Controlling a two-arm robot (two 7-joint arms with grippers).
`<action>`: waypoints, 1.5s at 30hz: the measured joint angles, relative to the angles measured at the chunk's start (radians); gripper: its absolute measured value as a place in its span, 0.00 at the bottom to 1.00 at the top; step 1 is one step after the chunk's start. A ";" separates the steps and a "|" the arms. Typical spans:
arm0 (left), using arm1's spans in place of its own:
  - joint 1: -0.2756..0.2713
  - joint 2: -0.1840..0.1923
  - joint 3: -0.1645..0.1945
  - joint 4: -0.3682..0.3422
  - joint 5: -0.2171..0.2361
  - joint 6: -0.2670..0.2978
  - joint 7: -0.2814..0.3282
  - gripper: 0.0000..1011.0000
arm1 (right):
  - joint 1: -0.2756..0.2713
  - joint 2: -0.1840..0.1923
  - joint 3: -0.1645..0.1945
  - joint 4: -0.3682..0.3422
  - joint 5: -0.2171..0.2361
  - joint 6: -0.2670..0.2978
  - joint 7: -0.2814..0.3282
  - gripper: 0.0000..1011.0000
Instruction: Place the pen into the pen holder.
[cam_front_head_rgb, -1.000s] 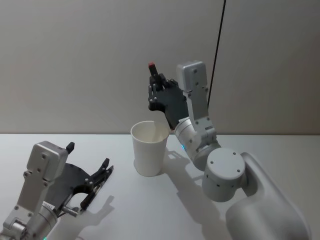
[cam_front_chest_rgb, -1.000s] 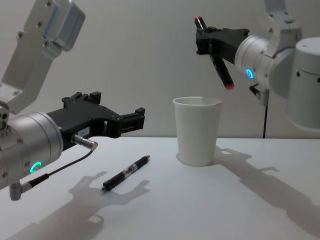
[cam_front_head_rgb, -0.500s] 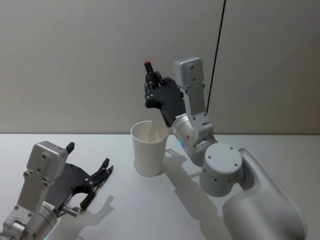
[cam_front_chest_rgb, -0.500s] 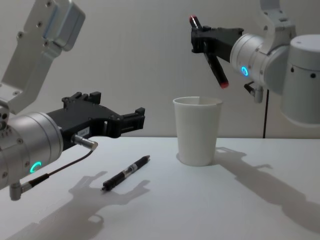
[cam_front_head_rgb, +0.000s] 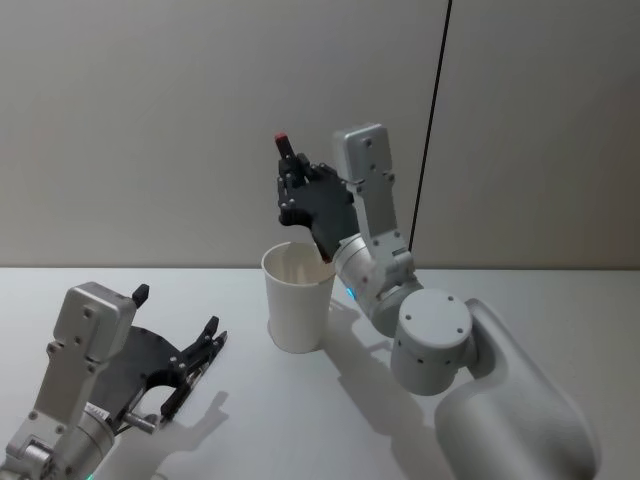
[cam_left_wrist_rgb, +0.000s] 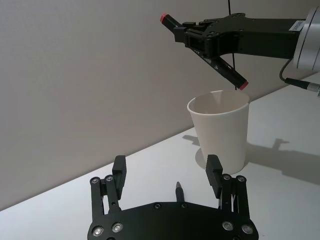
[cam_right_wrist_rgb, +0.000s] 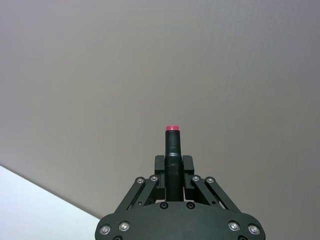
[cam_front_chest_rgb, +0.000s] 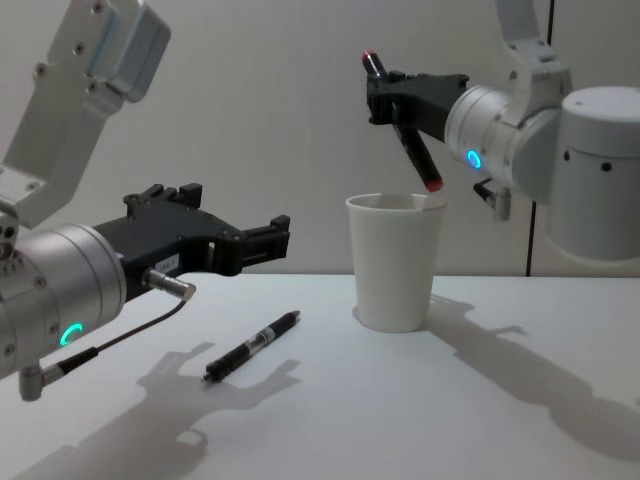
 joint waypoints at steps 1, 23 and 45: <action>0.000 0.000 0.000 0.000 0.000 0.000 0.000 0.99 | 0.001 -0.001 0.000 0.003 0.000 -0.002 0.001 0.19; 0.000 0.000 0.000 0.000 0.000 0.000 0.000 0.99 | -0.019 -0.020 0.017 0.066 -0.013 -0.056 -0.004 0.19; 0.000 0.000 0.000 0.000 0.000 0.000 0.000 0.99 | -0.016 -0.042 0.030 0.125 -0.021 -0.104 -0.004 0.19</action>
